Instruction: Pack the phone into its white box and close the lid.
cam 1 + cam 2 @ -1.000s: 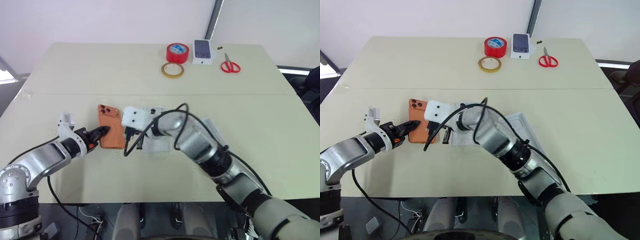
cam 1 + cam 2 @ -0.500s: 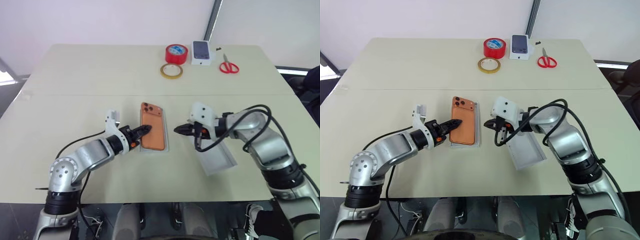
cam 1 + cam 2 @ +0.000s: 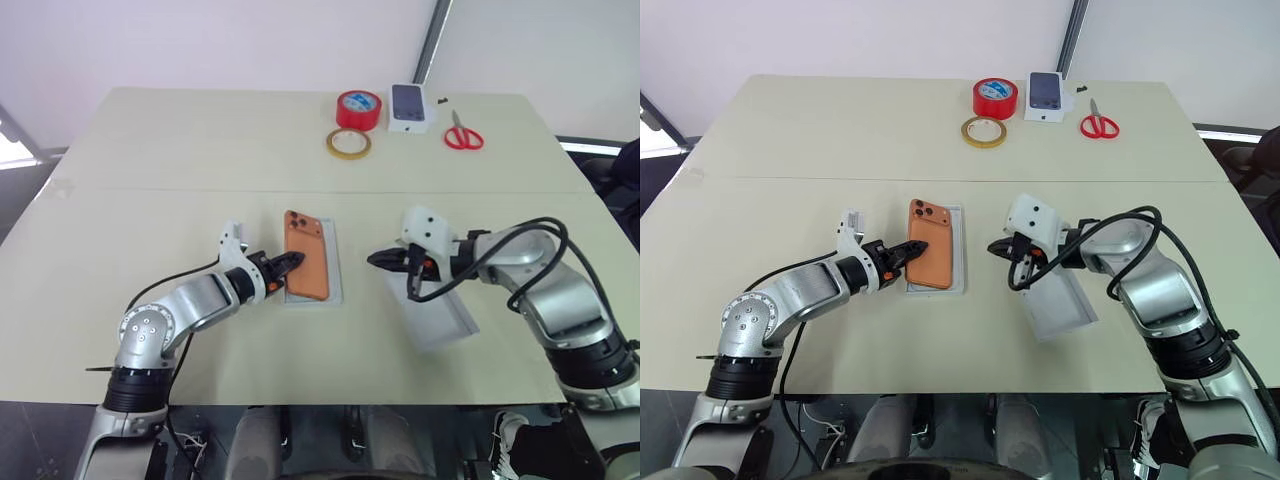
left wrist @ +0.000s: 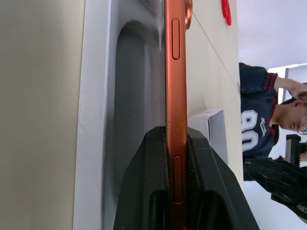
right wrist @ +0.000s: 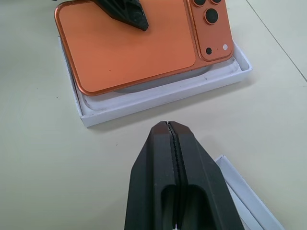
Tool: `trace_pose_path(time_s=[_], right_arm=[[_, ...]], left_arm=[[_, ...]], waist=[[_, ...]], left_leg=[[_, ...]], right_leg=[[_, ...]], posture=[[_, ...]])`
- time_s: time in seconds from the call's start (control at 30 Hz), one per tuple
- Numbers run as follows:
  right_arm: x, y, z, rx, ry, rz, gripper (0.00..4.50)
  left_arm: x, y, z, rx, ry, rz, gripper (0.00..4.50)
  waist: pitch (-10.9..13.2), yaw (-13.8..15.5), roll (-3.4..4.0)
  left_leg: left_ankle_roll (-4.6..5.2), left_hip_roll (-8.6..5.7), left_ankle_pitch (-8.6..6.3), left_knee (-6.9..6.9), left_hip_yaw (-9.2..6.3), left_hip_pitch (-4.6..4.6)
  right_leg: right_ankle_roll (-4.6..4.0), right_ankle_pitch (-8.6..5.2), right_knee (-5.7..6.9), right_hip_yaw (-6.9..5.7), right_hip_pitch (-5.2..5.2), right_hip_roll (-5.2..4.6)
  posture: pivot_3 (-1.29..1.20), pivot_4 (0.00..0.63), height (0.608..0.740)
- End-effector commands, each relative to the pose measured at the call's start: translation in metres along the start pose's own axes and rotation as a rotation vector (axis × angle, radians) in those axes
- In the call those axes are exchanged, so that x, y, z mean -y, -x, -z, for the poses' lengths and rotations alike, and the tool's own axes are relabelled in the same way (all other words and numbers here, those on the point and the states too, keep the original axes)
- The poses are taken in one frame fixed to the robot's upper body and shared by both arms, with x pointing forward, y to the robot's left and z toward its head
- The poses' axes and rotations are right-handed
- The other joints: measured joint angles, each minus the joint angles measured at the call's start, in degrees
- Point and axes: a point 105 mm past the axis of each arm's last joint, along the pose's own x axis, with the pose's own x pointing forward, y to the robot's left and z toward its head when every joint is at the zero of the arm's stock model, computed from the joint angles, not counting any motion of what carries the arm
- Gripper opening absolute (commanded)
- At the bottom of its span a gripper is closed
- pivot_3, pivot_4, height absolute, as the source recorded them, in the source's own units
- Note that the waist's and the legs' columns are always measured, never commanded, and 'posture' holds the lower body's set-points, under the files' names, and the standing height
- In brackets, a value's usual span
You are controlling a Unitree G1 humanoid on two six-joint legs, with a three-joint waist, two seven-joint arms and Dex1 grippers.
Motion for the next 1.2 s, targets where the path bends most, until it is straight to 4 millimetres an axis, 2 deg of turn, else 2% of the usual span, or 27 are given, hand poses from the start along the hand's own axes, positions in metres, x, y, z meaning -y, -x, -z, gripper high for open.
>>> trace_pose_path(time_s=[0.03,0.4,0.5,0.7,0.73,0.9,1.07,1.2], right_arm=[[0.006,0.007,-0.007,0.031,0.030,0.032,0.00],[0.008,0.004,-0.004,0.023,0.037,0.038,0.00],[0.008,0.004,-0.003,0.025,0.038,0.040,0.00],[0.010,0.004,-0.001,0.015,0.033,0.051,0.00],[0.011,0.004,0.000,0.011,0.032,0.055,0.00],[0.014,0.006,0.003,-0.001,0.031,0.067,0.00],[0.017,0.008,0.005,-0.009,0.031,0.077,0.00],[0.018,0.008,0.005,-0.010,0.035,0.079,0.00]], left_arm=[[0.016,0.000,-0.005,0.018,-0.027,0.066,0.12],[0.014,-0.009,0.000,0.007,-0.020,0.065,0.12],[0.014,-0.008,0.000,0.007,-0.024,0.066,1.32],[0.017,-0.005,0.002,-0.008,-0.056,0.076,4.29],[0.019,-0.004,0.001,-0.011,-0.068,0.080,4.46],[0.024,0.006,0.001,-0.051,-0.205,0.069,4.46],[0.023,0.017,0.004,-0.130,-0.433,0.010,4.46],[0.021,0.023,-0.004,-0.134,-0.556,-0.034,4.46]], waist=[[0.00,0.01,0.00],[0.00,0.95,0.00],[0.00,0.97,0.00],[0.00,0.96,0.00],[0.00,0.95,0.00],[0.00,0.86,0.01],[0.01,0.90,0.02],[0.02,0.95,0.03]], left_leg=[[0.00,0.00,0.00,0.00,0.00,0.00],[0.01,-0.01,0.00,0.02,0.01,0.00],[0.02,-0.01,-0.01,0.03,0.01,0.00],[0.02,0.00,-0.02,0.03,0.00,0.08],[0.02,0.00,-0.02,0.03,-0.01,0.10],[0.02,0.03,-0.02,0.01,0.00,0.10],[0.01,0.02,-0.03,0.00,0.00,0.08],[-0.05,0.02,-0.06,-0.01,0.01,0.06]], right_leg=[[0.00,0.00,0.00,0.00,0.00,0.00],[0.00,0.00,0.00,0.01,0.01,-0.01],[0.00,0.00,-0.02,0.00,0.03,-0.03],[0.00,0.00,-0.02,0.00,0.11,-0.03],[0.00,0.00,-0.02,0.00,0.12,-0.03],[0.00,0.00,-0.02,0.00,0.09,0.01],[0.00,0.00,-0.03,0.00,0.06,0.00],[-0.01,-0.01,-0.06,0.00,0.04,-0.04]], posture=[[0.00,0.150,0.740],[0.00,0.150,0.740],[0.00,0.150,0.740],[0.00,0.150,0.740],[0.00,0.150,0.740],[0.00,0.150,0.740],[0.00,0.150,0.740],[0.00,0.150,0.740]])
